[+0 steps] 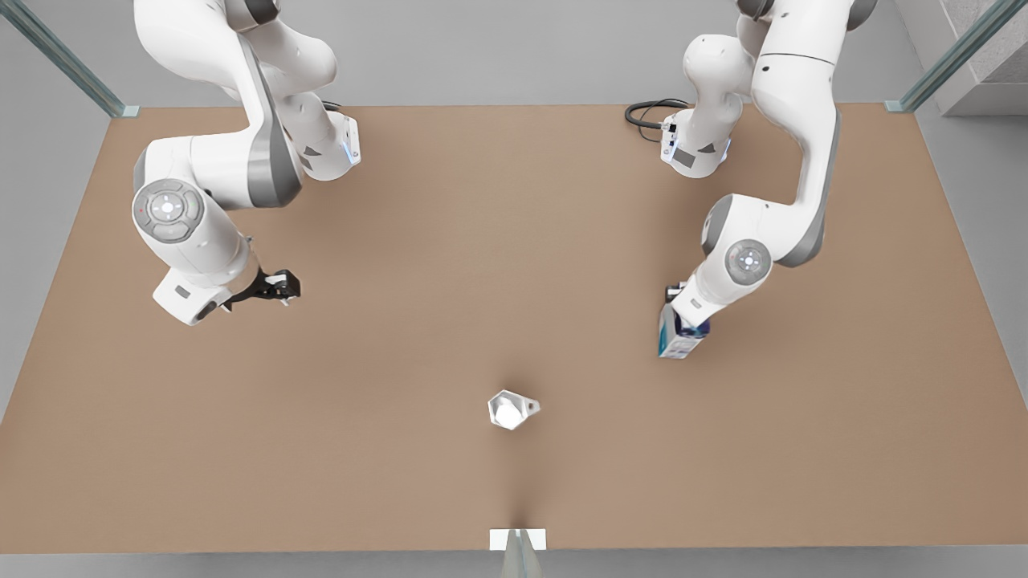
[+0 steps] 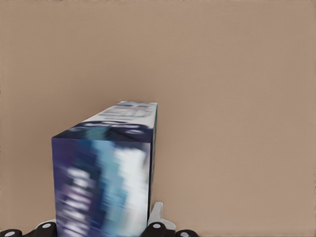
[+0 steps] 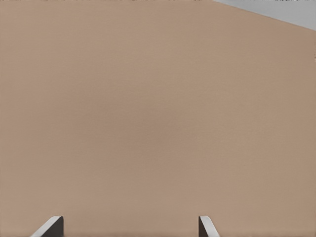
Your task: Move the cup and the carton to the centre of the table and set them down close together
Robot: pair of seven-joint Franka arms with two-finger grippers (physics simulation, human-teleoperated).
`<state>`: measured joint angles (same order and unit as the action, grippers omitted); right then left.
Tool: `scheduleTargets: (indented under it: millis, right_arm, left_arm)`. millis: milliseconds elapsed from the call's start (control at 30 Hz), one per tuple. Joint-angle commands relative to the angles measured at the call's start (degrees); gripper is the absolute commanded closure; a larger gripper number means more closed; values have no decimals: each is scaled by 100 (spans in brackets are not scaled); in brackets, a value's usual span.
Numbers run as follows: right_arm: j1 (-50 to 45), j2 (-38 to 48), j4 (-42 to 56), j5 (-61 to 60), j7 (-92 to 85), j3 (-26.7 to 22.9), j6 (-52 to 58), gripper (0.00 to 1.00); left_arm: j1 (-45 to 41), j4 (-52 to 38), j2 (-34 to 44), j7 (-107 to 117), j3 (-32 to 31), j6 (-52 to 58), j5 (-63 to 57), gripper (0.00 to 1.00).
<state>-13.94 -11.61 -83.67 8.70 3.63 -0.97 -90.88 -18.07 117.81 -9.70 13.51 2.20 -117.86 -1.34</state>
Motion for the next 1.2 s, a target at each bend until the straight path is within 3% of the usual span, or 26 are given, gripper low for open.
scheduleTargets:
  millis: [0, 67, 200, 433, 567, 600, 733, 933, 1167]
  right_arm:
    - [-4, 0, 0, 0, -2, 0, 0, 0]
    - [-4, -8, 0, 0, 7, 0, 0, 0]
    - [-4, -17, 0, 0, -2, 0, 0, 0]
    - [-4, -26, 0, 0, -2, 0, 0, 0]
    - [-12, -17, 0, 0, -2, 0, 0, 0]
    - [-12, -17, 0, 0, -2, -8, 0, 0]
    - [5, -26, 0, 0, 7, 0, 0, 0]
    - [5, -26, 0, 0, 6, 0, -9, 0]
    - [-3, -17, 0, 0, -2, -8, 17, 0]
  left_arm:
    - [6, -12, 47, -15, -26, 44, 240, 60]
    - [6, -21, 329, -32, -70, 149, 222, 59]
    - [-56, -864, 531, -383, -448, 967, -419, 59]
    - [173, -1409, 469, -5357, -378, 1116, -657, 59]
    - [76, -1497, 417, -6984, -624, 958, -850, 59]
    - [67, -1866, 153, -7213, -765, 958, -833, 58]
    - [-776, -3369, -840, -6791, -765, 1362, -754, 59]
    - [-1910, -3791, -1438, -4911, -765, 1336, -675, 59]
    - [-2200, -4081, -2115, -4769, -730, 993, -885, 59]
